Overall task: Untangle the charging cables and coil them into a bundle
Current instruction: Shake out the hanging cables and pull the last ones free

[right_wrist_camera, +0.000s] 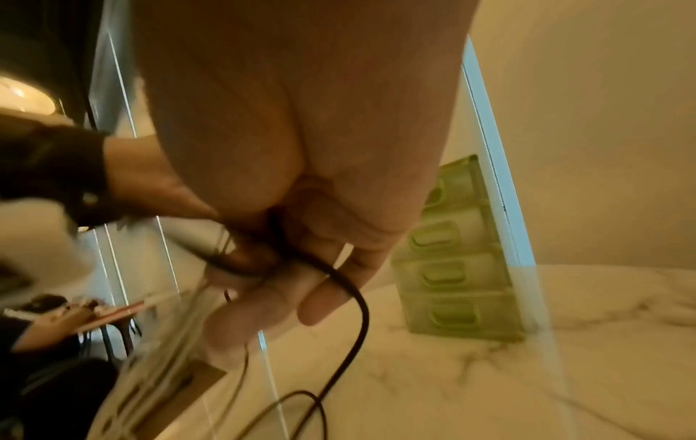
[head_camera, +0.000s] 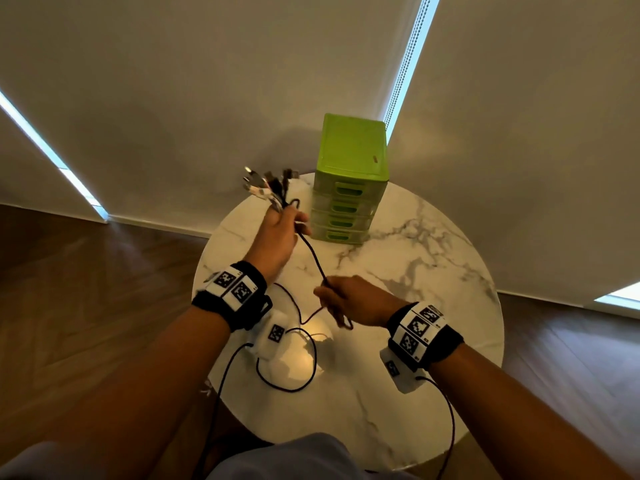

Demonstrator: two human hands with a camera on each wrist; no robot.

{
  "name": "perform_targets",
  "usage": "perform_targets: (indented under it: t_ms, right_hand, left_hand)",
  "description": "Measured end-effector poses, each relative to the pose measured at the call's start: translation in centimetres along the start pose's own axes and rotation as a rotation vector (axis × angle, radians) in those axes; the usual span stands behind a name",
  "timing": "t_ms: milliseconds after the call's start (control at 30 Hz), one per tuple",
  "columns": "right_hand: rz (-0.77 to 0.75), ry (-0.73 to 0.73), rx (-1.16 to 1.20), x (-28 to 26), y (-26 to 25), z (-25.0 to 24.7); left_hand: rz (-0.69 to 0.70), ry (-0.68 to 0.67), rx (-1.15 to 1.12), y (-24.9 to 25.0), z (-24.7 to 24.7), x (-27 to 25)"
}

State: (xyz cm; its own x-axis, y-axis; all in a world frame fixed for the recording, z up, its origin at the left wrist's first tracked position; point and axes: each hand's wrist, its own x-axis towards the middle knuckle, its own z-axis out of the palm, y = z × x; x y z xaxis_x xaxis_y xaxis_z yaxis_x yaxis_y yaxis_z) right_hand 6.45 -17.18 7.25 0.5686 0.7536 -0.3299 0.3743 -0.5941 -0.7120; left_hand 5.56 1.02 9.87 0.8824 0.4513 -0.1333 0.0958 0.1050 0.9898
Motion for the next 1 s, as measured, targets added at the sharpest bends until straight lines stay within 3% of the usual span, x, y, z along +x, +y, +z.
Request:
perform_targets:
  t_ms: [200,467,567,667,733,800,900,1000]
  right_hand:
    - [0.135,-0.101,0.038,-3.1,6.8,1.7]
    - [0.118,0.019,-0.065,-3.7,9.8,0.9]
    - [0.222,0.205,-0.170,-2.2,10.3,0.4]
    - [0.272,0.465,-0.030,-0.4,8.2,-0.6]
    - [0.238,0.547,0.173,0.5,5.1,-1.2]
    - [0.110,0.564,0.250,1.1,1.9,-1.5]
    - [-0.106,0.463,0.195,0.9,-1.1,-1.3]
    - [-0.199,0.307,0.187,0.1,-2.1,-0.9]
  left_hand:
    - [0.060,0.206,-0.161,2.2,-4.3,3.0]
    - [0.125,0.143,-0.129,2.3,-4.2,2.3]
    - [0.103,0.022,-0.127,1.3,-2.7,1.1]
    - [0.117,-0.148,0.062,-0.6,-1.0,-0.8]
    - [0.096,-0.236,0.159,-2.0,-0.1,-1.7]
    - [0.057,-0.247,0.183,-2.7,0.6,-2.3]
    - [0.043,-0.254,0.151,-2.4,1.5,-2.9]
    - [0.041,-0.245,0.141,-2.1,1.7,-2.6]
